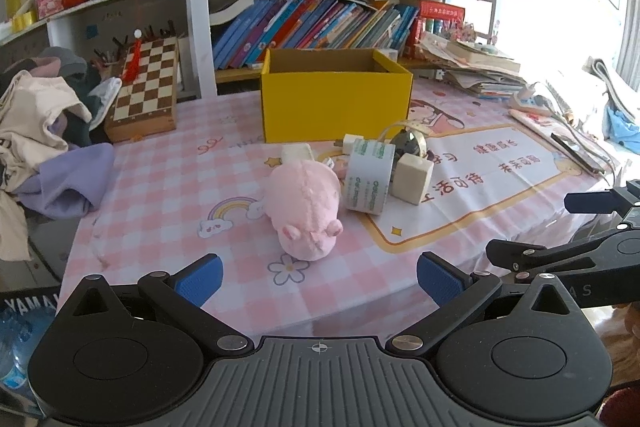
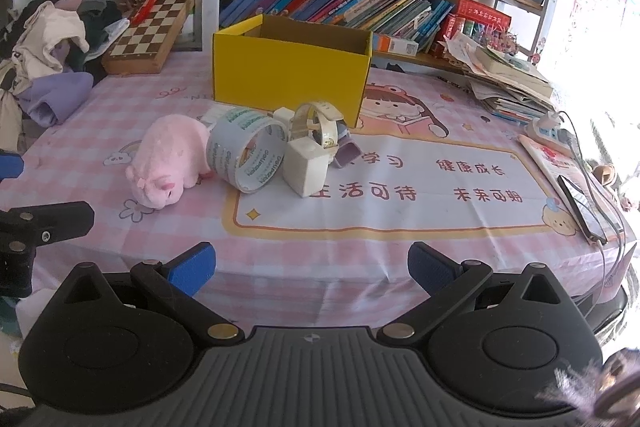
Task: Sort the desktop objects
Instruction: 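Reach the left tool to the pink plush pig while the right tool grasps the white cube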
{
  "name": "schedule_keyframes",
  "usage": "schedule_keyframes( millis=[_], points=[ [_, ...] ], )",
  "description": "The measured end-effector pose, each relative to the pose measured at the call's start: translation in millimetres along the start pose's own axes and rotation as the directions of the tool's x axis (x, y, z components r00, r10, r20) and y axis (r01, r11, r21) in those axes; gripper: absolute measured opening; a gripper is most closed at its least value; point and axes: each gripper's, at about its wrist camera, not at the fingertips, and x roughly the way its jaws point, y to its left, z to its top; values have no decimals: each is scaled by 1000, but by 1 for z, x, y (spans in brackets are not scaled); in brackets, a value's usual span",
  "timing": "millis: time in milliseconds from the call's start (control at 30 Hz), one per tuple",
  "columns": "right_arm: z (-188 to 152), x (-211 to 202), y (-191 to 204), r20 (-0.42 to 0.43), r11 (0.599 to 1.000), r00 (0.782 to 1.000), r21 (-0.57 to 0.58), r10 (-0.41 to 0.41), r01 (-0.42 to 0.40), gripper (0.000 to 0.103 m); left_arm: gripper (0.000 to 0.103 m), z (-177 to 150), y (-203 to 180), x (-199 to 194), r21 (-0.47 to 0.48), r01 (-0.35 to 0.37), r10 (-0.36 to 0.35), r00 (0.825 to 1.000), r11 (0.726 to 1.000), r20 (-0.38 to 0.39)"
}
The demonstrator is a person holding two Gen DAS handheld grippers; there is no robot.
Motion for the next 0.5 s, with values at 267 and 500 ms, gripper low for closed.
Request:
schedule_keyframes(
  millis=[267, 500],
  points=[
    [-1, 0, 7, 12, 1000, 1000, -22, 1, 0, 103, 103, 3, 4, 2, 1, 28, -28, 1000, 1000, 0],
    [2, 7, 3, 28, 1000, 1000, -21, 9, -9, 103, 103, 6, -1, 9, 33, 42, -41, 999, 999, -31]
  ],
)
